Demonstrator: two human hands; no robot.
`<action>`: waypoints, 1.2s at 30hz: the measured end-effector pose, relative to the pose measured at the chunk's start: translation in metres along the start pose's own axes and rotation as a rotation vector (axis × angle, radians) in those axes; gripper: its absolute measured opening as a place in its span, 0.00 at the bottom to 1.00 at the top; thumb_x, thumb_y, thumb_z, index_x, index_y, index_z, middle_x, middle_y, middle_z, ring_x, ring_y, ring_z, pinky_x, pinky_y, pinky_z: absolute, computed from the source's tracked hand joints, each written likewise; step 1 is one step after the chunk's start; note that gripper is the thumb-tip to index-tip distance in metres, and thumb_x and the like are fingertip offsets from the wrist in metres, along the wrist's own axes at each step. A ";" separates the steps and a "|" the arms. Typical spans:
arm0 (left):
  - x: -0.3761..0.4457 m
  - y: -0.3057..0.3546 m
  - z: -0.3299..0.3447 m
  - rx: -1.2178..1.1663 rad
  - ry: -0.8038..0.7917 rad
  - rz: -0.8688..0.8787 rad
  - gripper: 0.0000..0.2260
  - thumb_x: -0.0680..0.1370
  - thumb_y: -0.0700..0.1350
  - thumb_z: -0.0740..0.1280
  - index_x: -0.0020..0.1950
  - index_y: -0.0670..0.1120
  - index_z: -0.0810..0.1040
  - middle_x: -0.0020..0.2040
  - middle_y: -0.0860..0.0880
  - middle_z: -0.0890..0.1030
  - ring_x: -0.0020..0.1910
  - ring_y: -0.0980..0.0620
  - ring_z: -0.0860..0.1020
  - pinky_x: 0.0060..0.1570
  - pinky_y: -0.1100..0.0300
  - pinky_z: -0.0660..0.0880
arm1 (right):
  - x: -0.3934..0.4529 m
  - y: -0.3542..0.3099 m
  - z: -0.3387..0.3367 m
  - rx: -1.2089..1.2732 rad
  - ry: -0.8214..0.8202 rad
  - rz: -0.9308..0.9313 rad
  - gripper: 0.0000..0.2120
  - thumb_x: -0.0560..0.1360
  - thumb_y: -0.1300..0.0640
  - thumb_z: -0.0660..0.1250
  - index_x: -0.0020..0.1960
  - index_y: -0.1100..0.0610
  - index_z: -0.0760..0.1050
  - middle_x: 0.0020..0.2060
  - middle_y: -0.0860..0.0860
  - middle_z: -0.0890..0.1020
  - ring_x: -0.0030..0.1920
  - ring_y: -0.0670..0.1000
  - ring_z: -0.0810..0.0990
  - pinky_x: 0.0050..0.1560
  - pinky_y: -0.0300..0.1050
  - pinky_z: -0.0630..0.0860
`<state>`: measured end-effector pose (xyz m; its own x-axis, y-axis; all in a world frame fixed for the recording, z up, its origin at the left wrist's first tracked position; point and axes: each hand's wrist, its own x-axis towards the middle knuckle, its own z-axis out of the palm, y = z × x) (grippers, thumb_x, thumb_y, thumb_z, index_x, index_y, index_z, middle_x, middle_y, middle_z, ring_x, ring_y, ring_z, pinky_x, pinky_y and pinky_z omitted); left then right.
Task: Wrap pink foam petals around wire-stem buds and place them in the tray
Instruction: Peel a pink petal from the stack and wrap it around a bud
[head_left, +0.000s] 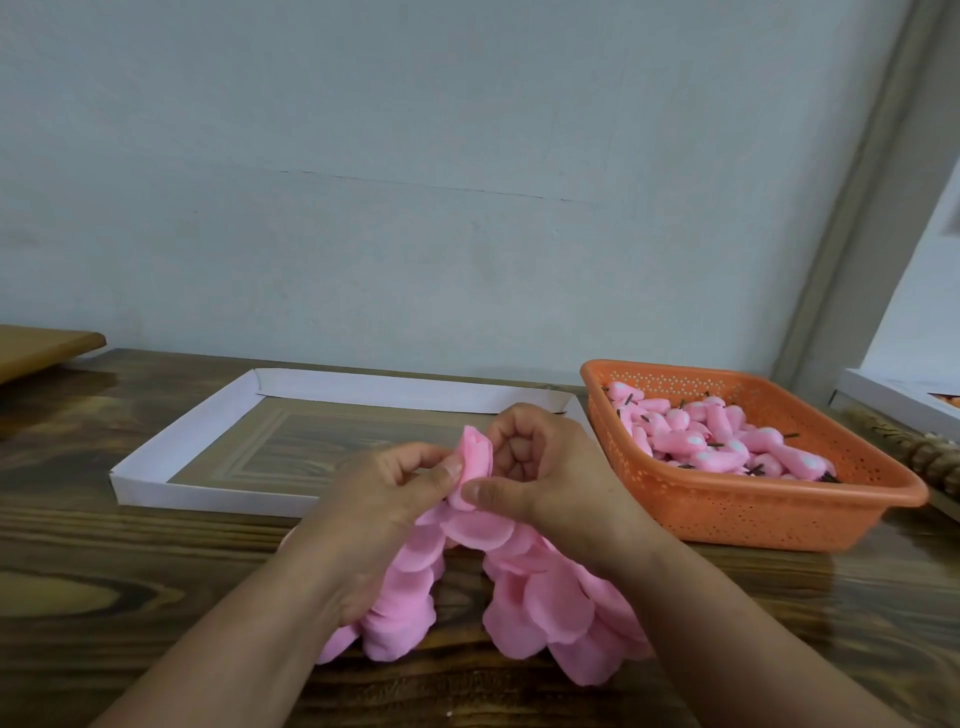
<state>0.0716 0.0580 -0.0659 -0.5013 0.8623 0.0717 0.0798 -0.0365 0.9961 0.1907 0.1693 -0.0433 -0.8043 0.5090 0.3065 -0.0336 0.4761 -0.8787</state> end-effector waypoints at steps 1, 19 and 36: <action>0.000 0.000 0.001 0.014 0.001 -0.001 0.14 0.70 0.55 0.66 0.48 0.48 0.84 0.47 0.46 0.86 0.51 0.45 0.83 0.57 0.48 0.76 | 0.000 0.001 -0.001 0.027 -0.014 0.012 0.14 0.65 0.66 0.76 0.45 0.57 0.73 0.38 0.64 0.80 0.36 0.55 0.76 0.42 0.57 0.75; -0.005 0.005 -0.002 -0.055 -0.149 -0.039 0.15 0.70 0.53 0.67 0.48 0.44 0.84 0.50 0.39 0.84 0.52 0.45 0.81 0.58 0.52 0.73 | -0.001 -0.005 -0.006 -0.215 -0.076 -0.079 0.11 0.65 0.59 0.78 0.44 0.56 0.79 0.40 0.57 0.81 0.39 0.55 0.78 0.43 0.56 0.77; -0.004 0.007 -0.005 -0.221 -0.115 -0.129 0.20 0.70 0.52 0.67 0.54 0.39 0.81 0.51 0.40 0.84 0.53 0.44 0.82 0.51 0.53 0.80 | 0.002 0.000 -0.002 -0.037 0.090 -0.078 0.08 0.75 0.64 0.67 0.37 0.56 0.77 0.27 0.54 0.77 0.28 0.52 0.72 0.32 0.46 0.71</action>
<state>0.0698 0.0522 -0.0590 -0.3929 0.9182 -0.0502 -0.1742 -0.0207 0.9845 0.1903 0.1711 -0.0419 -0.7436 0.5309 0.4066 -0.0709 0.5420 -0.8374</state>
